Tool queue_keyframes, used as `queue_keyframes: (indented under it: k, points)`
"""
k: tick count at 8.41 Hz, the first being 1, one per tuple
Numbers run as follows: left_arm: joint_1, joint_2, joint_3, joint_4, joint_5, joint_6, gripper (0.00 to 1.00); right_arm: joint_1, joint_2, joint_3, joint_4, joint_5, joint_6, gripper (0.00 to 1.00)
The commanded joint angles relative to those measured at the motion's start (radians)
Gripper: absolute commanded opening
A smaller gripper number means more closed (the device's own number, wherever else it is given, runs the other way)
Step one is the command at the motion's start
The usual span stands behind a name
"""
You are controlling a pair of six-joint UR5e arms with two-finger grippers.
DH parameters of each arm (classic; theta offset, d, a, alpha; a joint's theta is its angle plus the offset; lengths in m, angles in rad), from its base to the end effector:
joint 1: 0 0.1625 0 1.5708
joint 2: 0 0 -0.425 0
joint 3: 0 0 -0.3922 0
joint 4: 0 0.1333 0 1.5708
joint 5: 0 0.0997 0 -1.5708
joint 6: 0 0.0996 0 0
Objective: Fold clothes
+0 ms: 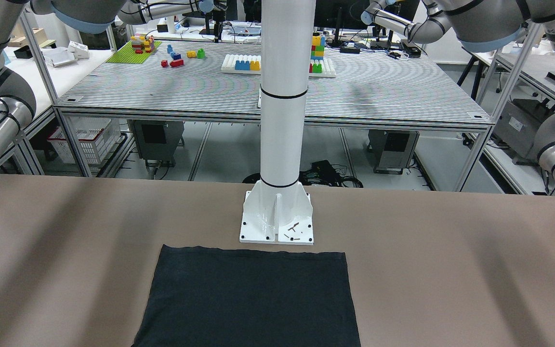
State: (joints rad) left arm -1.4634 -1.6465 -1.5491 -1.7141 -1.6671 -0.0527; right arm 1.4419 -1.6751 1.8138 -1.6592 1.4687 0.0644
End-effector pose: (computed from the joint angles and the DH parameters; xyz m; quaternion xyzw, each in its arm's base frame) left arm -0.0650 -0.5511 0.6428 0.0942 0.0556 0.0319 0.9935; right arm 0.0846 -0.4635 0.6249 0.0299 0.0484 -0.0309 0.9979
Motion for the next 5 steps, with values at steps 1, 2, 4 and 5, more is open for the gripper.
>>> queue_keyframes:
  k: [1, 2, 4, 5]
  points:
    - [0.002, -0.002, -0.003, -0.018, 0.001, 0.001, 0.94, 0.000, 0.000, 0.010, -0.001, 0.001, 0.002, 0.94]
    - [0.000, -0.007, -0.008, -0.019, 0.003, 0.002, 0.94, 0.000, 0.000, 0.009, -0.001, 0.002, 0.002, 0.94]
    - [0.000, -0.018, -0.019, -0.019, 0.003, 0.002, 0.94, -0.001, 0.003, 0.024, -0.001, 0.007, 0.003, 0.94]
    - [0.002, -0.018, -0.034, -0.021, 0.001, 0.004, 0.94, -0.001, 0.003, 0.025, 0.001, 0.006, 0.006, 0.94]
